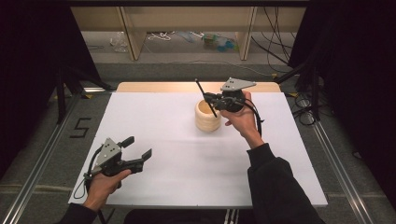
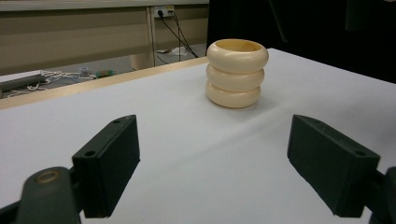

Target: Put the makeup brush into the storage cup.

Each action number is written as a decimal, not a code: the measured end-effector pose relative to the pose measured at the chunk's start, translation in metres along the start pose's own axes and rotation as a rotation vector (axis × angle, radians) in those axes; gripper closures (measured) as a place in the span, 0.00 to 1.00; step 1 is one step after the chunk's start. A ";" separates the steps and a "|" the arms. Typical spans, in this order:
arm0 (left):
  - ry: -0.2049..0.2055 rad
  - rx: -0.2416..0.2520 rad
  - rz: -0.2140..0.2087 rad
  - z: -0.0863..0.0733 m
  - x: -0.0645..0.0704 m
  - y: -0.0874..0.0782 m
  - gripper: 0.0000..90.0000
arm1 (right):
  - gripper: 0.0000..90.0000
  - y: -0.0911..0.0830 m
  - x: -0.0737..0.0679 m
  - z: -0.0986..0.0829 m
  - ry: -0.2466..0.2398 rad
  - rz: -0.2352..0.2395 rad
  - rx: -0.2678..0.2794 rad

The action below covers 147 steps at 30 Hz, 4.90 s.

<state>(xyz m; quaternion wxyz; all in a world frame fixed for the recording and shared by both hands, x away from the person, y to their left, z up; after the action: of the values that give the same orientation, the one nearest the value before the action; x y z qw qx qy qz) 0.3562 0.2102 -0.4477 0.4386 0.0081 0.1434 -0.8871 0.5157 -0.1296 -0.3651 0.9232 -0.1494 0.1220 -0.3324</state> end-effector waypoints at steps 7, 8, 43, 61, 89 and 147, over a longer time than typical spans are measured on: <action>0.001 -0.002 0.002 0.000 0.000 0.000 0.19 | 0.94 0.001 0.002 0.002 0.025 -0.001 0.011; 0.002 -0.004 0.002 -0.001 0.000 0.000 0.19 | 0.94 0.001 0.004 0.002 0.012 -0.008 0.022; -0.011 -0.002 -0.004 -0.001 0.000 0.000 0.19 | 0.94 0.029 0.025 0.013 0.056 -0.086 0.051; -0.004 -0.001 -0.001 0.000 0.000 0.000 0.19 | 0.94 0.037 0.032 0.009 0.065 -0.101 0.049; 0.000 -0.002 0.001 0.000 0.000 0.000 0.19 | 0.94 0.051 0.037 -0.003 0.090 -0.112 0.020; 0.002 -0.009 0.001 -0.001 0.000 0.001 0.19 | 0.48 0.029 0.024 -0.021 0.115 -0.188 -0.060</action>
<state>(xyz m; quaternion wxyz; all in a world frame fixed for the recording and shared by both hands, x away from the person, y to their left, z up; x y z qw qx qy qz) 0.3573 0.2102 -0.4492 0.4390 0.0073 0.1477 -0.8862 0.5439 -0.1284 -0.3982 0.8744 -0.1686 0.1702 -0.4219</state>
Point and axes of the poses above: each handheld gripper's, and its own axes: y roughly forward along the jaws, z roughly out of its top, x roughly to its right, the point moved 2 cm from there along y, roughly forward along the jaws, and after that the axes turned 12 degrees about y, right-handed, at the moved point
